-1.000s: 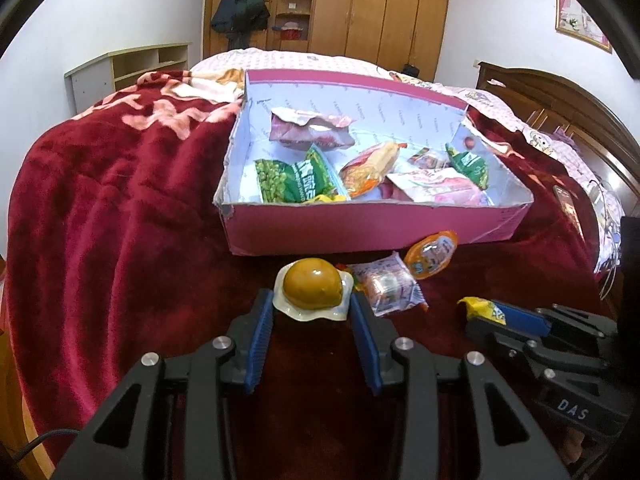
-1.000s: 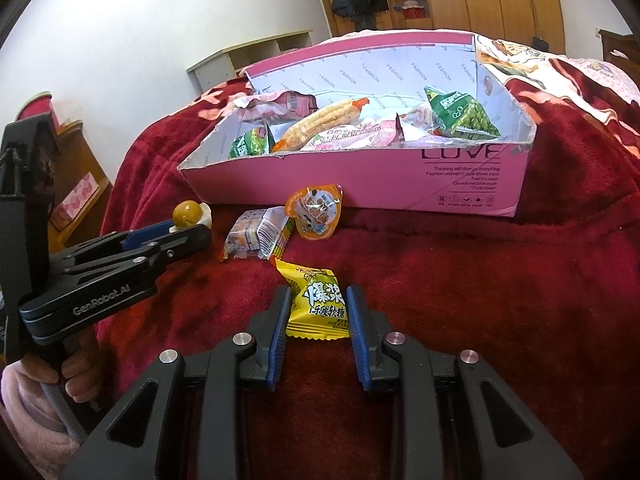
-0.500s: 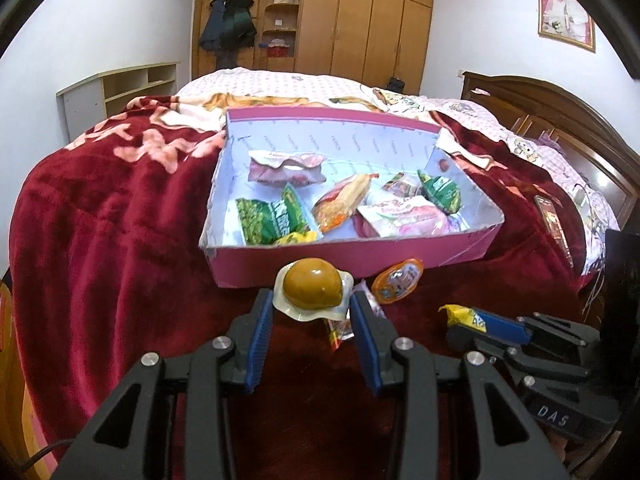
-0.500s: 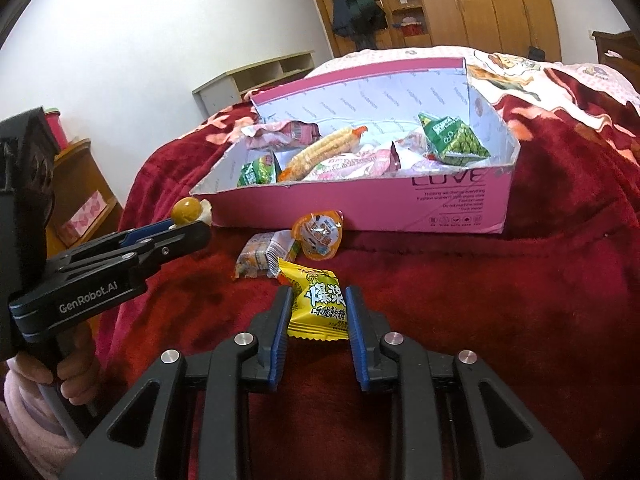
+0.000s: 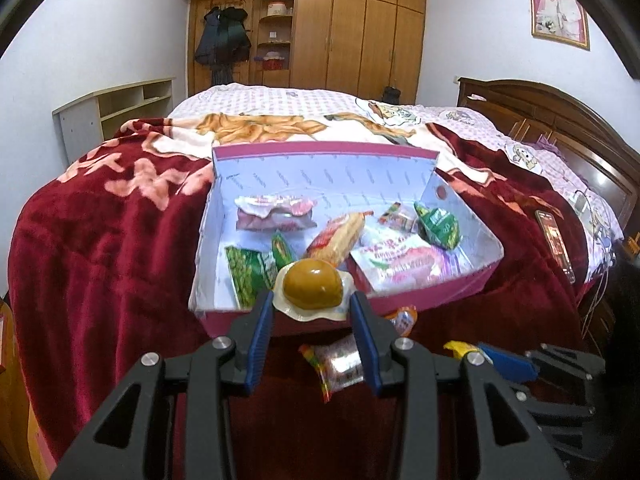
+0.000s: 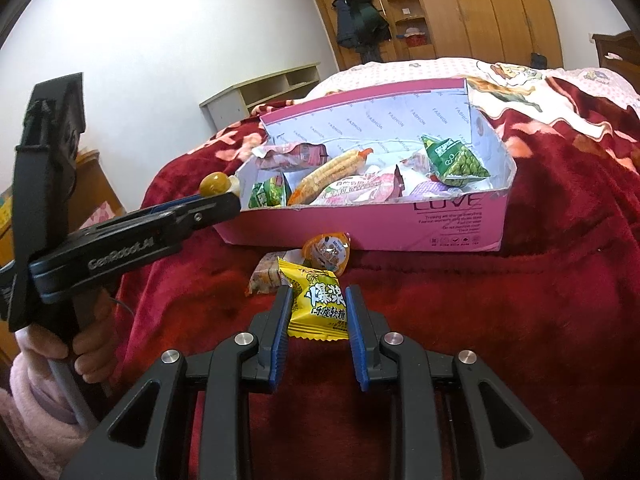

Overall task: Organize snacks
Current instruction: 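Carry the yellow round snack into the box with the left tool while the right carries the candy bag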

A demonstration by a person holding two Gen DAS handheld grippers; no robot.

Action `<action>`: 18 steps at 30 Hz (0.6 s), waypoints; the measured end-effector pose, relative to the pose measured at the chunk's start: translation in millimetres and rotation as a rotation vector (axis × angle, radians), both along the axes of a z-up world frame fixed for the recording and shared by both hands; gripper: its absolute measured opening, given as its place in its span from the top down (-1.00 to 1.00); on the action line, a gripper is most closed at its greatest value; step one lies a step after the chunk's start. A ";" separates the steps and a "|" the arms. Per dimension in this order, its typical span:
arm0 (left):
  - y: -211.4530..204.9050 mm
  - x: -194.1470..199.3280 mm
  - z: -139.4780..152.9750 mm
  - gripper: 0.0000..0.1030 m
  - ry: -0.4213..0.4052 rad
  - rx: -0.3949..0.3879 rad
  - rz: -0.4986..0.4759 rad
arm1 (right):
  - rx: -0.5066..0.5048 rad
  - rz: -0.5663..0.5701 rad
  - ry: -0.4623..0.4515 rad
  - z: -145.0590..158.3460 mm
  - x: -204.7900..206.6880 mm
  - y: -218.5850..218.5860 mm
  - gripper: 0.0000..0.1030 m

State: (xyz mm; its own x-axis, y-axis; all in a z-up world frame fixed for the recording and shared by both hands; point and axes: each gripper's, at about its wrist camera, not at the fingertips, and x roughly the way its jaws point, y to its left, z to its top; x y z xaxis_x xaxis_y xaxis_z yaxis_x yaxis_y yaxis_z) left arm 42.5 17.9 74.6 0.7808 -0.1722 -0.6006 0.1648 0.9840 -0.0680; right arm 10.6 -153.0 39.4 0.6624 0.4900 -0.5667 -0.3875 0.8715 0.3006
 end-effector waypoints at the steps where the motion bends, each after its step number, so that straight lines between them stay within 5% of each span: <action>1: -0.1 2.0 0.0 0.21 0.000 -0.001 0.001 | 0.003 -0.003 -0.002 1.6 0.3 -1.5 0.46; 18: -5.2 40.5 -7.3 0.21 -0.013 0.005 0.030 | -0.006 -0.037 -0.042 20.3 4.6 -13.0 0.46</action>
State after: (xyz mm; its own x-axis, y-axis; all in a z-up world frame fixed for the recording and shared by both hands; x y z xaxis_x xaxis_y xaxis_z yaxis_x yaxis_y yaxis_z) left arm 82.9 12.7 67.3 0.7931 -0.1458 -0.5914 0.1360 0.9888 -0.0614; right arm 15.2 -166.0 59.7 0.7033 0.4615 -0.5407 -0.3672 0.8871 0.2796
